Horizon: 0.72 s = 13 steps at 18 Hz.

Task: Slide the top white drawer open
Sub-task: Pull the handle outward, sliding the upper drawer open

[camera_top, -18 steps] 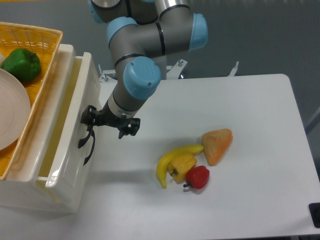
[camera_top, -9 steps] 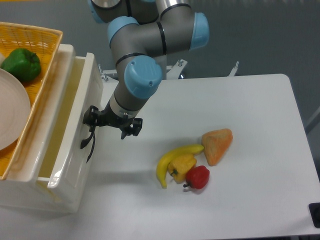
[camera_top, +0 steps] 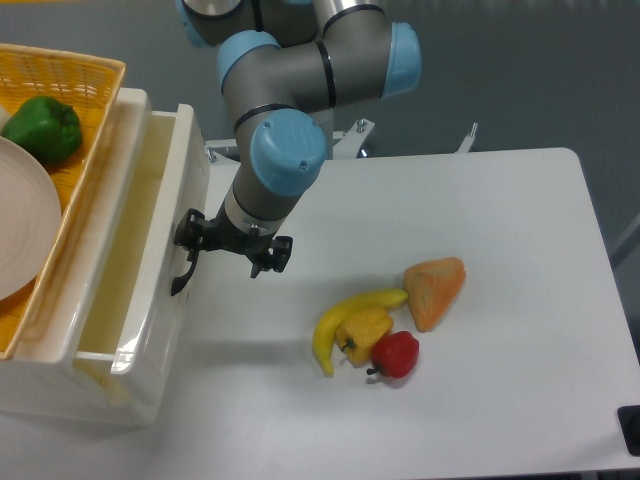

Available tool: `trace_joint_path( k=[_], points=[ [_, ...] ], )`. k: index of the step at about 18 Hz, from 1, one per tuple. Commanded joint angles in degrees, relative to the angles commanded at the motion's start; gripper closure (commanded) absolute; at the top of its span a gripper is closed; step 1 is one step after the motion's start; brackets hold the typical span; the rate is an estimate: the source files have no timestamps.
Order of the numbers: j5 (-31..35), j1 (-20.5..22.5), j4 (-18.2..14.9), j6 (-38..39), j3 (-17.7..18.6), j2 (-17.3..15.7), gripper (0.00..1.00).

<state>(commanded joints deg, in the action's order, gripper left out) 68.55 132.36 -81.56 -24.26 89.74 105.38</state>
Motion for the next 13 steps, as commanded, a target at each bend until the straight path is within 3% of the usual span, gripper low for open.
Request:
trace_joint_path(
  k=[13],
  points=[
    [0.09,2.64,-0.09,-3.25,-0.35,-0.09,0.0]
  ],
)
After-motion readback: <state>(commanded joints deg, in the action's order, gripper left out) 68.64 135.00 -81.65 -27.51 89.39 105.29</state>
